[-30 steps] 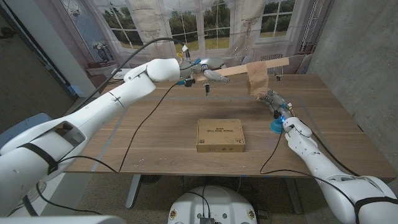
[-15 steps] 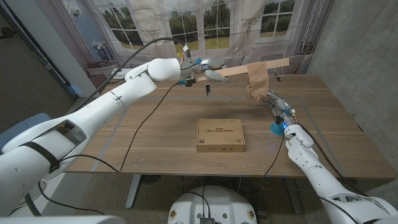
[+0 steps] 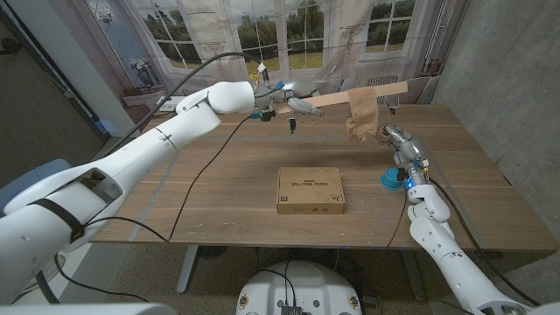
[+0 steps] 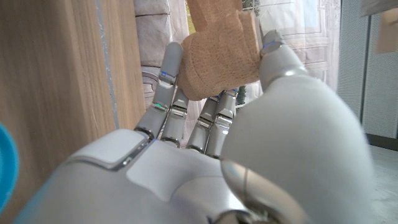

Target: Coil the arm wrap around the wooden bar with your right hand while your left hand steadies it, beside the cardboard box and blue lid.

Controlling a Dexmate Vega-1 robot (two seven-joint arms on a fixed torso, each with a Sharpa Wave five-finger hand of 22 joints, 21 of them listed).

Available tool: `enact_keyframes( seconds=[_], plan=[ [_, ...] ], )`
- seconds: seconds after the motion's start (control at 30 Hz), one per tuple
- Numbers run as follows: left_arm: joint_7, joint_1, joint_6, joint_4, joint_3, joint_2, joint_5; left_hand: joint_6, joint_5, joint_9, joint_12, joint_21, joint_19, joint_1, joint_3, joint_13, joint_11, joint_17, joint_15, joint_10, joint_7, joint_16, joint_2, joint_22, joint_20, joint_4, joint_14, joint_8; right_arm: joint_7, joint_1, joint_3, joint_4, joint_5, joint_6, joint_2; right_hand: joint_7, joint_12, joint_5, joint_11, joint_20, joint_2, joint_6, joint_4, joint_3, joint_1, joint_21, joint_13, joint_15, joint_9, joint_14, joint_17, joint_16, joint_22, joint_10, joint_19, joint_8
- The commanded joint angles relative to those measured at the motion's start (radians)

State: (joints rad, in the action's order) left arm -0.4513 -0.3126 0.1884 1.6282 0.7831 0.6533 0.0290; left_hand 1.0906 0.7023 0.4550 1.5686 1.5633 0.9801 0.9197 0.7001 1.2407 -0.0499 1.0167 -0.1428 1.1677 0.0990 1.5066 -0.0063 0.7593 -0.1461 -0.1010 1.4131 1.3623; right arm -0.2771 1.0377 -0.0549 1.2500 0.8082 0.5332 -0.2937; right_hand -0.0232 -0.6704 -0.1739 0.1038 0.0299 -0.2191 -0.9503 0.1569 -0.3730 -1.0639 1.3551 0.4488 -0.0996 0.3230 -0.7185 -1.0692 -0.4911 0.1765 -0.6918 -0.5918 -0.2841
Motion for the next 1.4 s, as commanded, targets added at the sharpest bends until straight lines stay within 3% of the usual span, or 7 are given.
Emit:
enact_keyframes(
  seconds=[0.03,0.43,0.83,1.1,1.23,1.4],
  plan=[
    [0.024,-0.008,-0.009,0.021,-0.005,0.003,0.013,-0.019,0.002,0.000,0.008,0.000,-0.001,0.000,0.005,0.003,-0.009,0.004,-0.002,0.007,0.021,0.005,0.011,0.003,-0.027,-0.002,-0.007,0.005,0.002,0.100,-0.015,0.095,0.001,0.122,-0.025,-0.003,-0.008,-0.001,-0.102,0.150,0.344,-0.012,-0.001,-0.013,-0.349,0.007,0.005,0.325,0.003,-0.475,-0.008,0.001,0.003,-0.171,0.033,0.007],
    [0.044,-0.017,-0.016,0.043,-0.006,0.002,0.027,-0.019,0.002,0.000,0.007,0.002,-0.001,-0.002,0.005,0.003,-0.008,0.001,-0.003,0.005,0.018,0.005,0.012,0.004,-0.026,-0.001,-0.003,0.008,-0.041,0.164,-0.045,0.132,-0.018,0.208,-0.076,-0.003,-0.005,-0.001,-0.105,0.149,0.343,-0.013,-0.001,-0.015,-0.348,0.012,0.009,0.325,0.006,-0.476,-0.012,0.009,0.003,-0.170,0.037,0.011],
    [0.033,-0.005,-0.024,0.031,0.006,-0.013,0.030,-0.021,0.001,0.000,0.007,0.002,0.000,-0.004,0.006,0.003,-0.008,0.003,-0.005,0.004,0.020,0.007,0.014,0.006,-0.026,0.000,-0.001,0.010,0.069,0.259,-0.049,0.225,-0.129,0.274,-0.162,0.000,-0.004,-0.001,-0.102,0.150,0.343,-0.011,-0.003,-0.017,-0.346,0.012,0.018,0.324,0.010,-0.475,-0.019,0.014,0.002,-0.165,0.047,0.014],
    [0.025,0.004,-0.026,0.023,0.013,-0.020,0.032,-0.022,0.001,-0.002,0.007,0.003,0.001,-0.005,0.007,0.003,-0.009,0.009,-0.005,0.004,0.020,0.010,0.016,0.007,-0.026,0.000,-0.003,0.011,0.137,0.321,-0.044,0.273,-0.179,0.346,-0.197,0.007,-0.004,-0.001,-0.099,0.150,0.344,-0.013,-0.006,-0.018,-0.341,0.011,0.027,0.324,0.014,-0.474,-0.026,0.017,0.001,-0.163,0.057,0.015],
    [0.021,0.008,-0.022,0.017,0.016,-0.024,0.030,-0.024,0.000,0.002,0.007,0.001,0.001,-0.005,0.007,0.003,-0.008,-0.001,-0.006,0.004,0.017,0.004,0.016,0.005,-0.028,-0.001,0.000,0.014,0.216,0.359,-0.026,0.316,-0.247,0.358,-0.215,0.014,-0.004,-0.001,-0.097,0.152,0.344,-0.016,-0.007,-0.018,-0.339,0.010,0.031,0.324,0.015,-0.473,-0.029,0.018,0.001,-0.161,0.063,0.015],
    [0.020,0.009,-0.019,0.012,0.018,-0.027,0.030,-0.023,0.000,-0.001,0.007,0.002,-0.001,-0.006,0.008,0.003,-0.008,0.007,-0.005,0.003,0.021,0.008,0.016,0.008,-0.027,-0.001,-0.004,0.013,0.272,0.374,-0.020,0.335,-0.291,0.383,-0.231,0.017,-0.003,0.000,-0.096,0.152,0.342,-0.019,-0.008,-0.018,-0.334,0.007,0.034,0.325,0.015,-0.472,-0.035,0.020,0.001,-0.164,0.077,0.015]
  ],
)
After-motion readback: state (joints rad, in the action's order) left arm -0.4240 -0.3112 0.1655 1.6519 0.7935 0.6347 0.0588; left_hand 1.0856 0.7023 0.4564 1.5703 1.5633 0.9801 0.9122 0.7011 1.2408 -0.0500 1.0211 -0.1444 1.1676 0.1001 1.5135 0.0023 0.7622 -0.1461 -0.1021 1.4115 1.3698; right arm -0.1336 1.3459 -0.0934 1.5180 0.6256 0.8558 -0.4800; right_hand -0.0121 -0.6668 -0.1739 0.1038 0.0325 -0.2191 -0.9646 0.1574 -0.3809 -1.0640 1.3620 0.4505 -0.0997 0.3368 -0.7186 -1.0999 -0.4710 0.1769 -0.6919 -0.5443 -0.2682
